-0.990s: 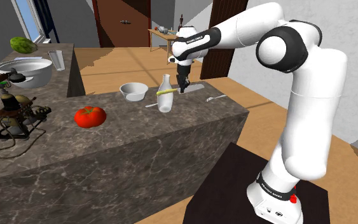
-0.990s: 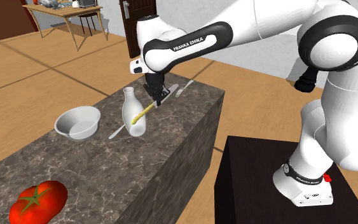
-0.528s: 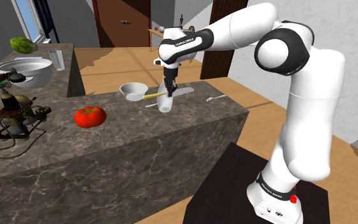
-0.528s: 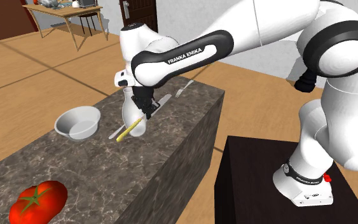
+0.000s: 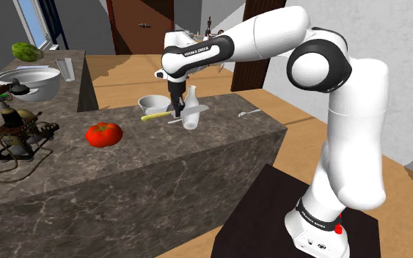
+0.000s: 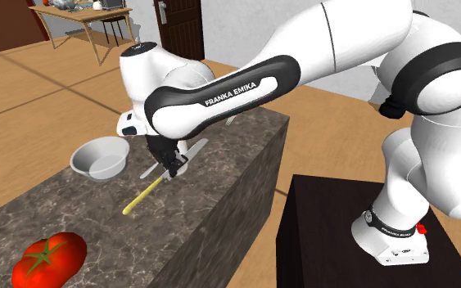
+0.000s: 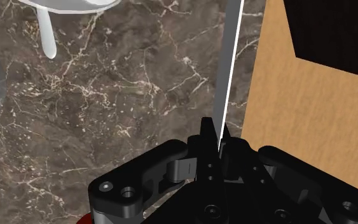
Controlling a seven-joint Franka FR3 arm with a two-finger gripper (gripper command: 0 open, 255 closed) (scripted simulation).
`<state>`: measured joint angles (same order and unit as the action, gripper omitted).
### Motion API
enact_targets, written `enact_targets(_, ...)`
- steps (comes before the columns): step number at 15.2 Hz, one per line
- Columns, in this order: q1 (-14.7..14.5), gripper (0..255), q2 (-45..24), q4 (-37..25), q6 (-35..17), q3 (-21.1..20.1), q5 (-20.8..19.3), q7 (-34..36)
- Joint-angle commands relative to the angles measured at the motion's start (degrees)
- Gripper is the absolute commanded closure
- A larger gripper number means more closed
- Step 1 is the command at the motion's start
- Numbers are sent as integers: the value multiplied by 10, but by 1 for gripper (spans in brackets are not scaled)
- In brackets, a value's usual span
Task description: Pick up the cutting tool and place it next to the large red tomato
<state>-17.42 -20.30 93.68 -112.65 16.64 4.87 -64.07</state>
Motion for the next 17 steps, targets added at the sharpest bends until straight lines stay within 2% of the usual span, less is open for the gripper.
enact_targets(1, -12, 255, -14, -23, 9, -8, 1, 22)
enact_targets(9, -58, 255, -98, -154, 57, -35, 8, 104)
enact_targets(13, -76, 255, -159, -253, 95, -48, 12, 142)
enact_targets(15, -84, 255, -203, -327, 125, -54, 15, 163)
enact_targets(17, -86, 255, -203, -312, 109, -54, 15, 163)
